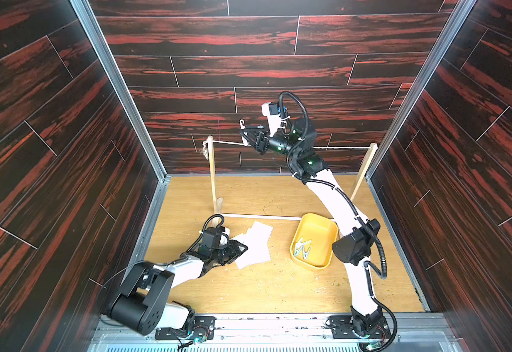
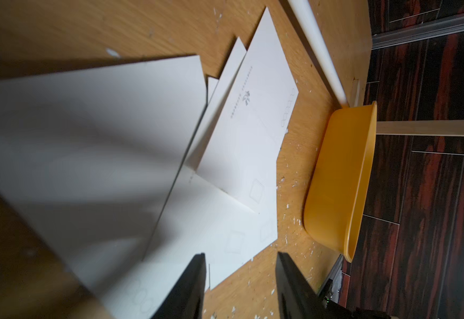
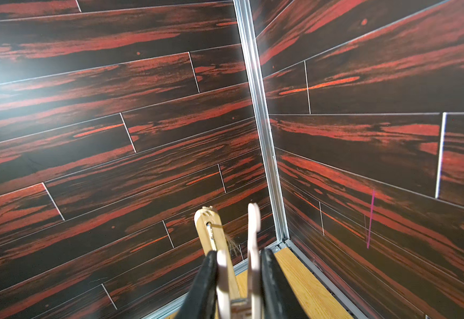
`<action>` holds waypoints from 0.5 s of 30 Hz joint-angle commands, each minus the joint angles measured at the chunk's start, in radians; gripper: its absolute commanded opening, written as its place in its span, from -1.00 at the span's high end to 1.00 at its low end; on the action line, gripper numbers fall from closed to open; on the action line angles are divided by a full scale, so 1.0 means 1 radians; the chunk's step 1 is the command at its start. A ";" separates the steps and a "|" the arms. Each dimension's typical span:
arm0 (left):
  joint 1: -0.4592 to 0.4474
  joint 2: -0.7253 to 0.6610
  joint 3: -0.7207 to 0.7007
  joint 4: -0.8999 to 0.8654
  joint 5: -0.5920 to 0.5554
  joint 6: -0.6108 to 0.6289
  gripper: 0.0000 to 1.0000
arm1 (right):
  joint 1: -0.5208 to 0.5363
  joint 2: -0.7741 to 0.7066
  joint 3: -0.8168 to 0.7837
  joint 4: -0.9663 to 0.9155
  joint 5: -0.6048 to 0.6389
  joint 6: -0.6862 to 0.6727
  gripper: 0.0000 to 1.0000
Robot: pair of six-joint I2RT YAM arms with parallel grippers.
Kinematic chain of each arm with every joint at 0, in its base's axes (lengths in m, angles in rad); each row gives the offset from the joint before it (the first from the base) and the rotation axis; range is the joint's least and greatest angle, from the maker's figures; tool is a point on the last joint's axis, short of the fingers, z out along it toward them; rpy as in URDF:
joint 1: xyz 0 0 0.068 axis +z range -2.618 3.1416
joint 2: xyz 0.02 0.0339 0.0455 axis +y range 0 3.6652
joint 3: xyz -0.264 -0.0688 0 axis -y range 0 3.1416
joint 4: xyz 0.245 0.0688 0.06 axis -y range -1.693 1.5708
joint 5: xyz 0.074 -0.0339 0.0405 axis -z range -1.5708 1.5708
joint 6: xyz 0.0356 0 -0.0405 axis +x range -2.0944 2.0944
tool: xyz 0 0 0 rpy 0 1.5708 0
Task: Remove the postcards from the strings
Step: Place the postcard on the postcard.
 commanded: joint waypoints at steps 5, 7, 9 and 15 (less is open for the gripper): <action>-0.002 -0.188 0.019 -0.275 -0.152 0.093 0.07 | -0.016 -0.094 -0.008 -0.007 0.032 -0.016 0.48; -0.002 -0.224 0.032 -0.303 -0.166 0.101 0.07 | -0.015 -0.095 -0.007 -0.010 0.044 -0.021 0.51; -0.001 -0.253 0.047 -0.318 -0.178 0.104 0.07 | -0.017 -0.094 0.003 -0.021 0.044 -0.024 0.53; -0.004 -0.298 0.090 -0.333 -0.164 0.124 0.07 | -0.035 -0.117 0.003 -0.033 0.060 -0.029 0.50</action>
